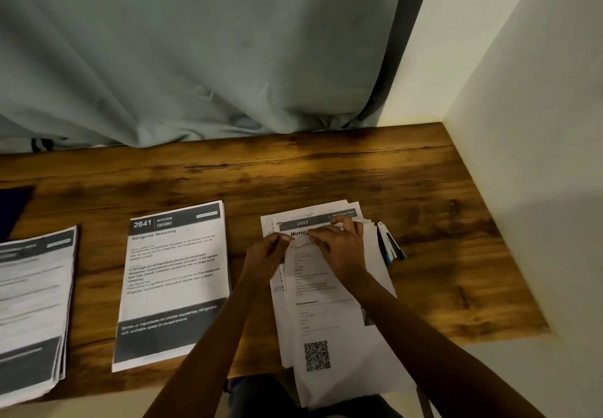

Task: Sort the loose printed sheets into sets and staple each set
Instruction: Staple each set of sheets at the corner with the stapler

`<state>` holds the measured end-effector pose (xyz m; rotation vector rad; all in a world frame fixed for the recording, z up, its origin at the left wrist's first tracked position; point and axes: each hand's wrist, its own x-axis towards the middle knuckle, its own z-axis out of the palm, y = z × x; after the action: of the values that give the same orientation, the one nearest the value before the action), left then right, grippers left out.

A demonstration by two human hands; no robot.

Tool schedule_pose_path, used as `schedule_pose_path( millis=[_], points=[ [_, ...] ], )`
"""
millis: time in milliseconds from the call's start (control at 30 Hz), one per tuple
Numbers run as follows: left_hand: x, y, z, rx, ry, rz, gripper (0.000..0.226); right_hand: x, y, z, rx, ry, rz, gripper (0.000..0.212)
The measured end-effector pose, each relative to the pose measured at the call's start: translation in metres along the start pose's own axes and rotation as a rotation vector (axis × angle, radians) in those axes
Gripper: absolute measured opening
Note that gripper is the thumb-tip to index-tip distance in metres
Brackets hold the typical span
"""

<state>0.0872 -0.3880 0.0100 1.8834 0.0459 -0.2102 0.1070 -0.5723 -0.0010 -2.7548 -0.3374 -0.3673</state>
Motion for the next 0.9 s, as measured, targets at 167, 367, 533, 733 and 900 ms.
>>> schedule_pose_path(
  millis=[167, 367, 533, 733, 900],
  points=[
    [-0.002, 0.003, 0.002, -0.012, 0.006, -0.034, 0.006, 0.005, -0.003, 0.0, -0.002, -0.036, -0.019, 0.023],
    [0.001, 0.003, 0.003, -0.028, 0.083, -0.071, 0.005, 0.018, -0.003, -0.006, 0.069, -0.071, -0.063, 0.015],
    [0.006, 0.005, -0.005, 0.002, 0.261, -0.121, 0.016, 0.041, -0.002, -0.014, 0.052, -0.14, -0.189, 0.015],
    [0.023, 0.01, -0.002, 0.058, 0.187, -0.301, 0.026, 0.056, -0.003, -0.007, 0.023, -0.23, -0.185, 0.016],
    [0.029, 0.016, 0.006, 0.076, 0.151, -0.359, 0.041, 0.062, -0.003, 0.003, 0.063, -0.275, -0.14, 0.019]
  ],
)
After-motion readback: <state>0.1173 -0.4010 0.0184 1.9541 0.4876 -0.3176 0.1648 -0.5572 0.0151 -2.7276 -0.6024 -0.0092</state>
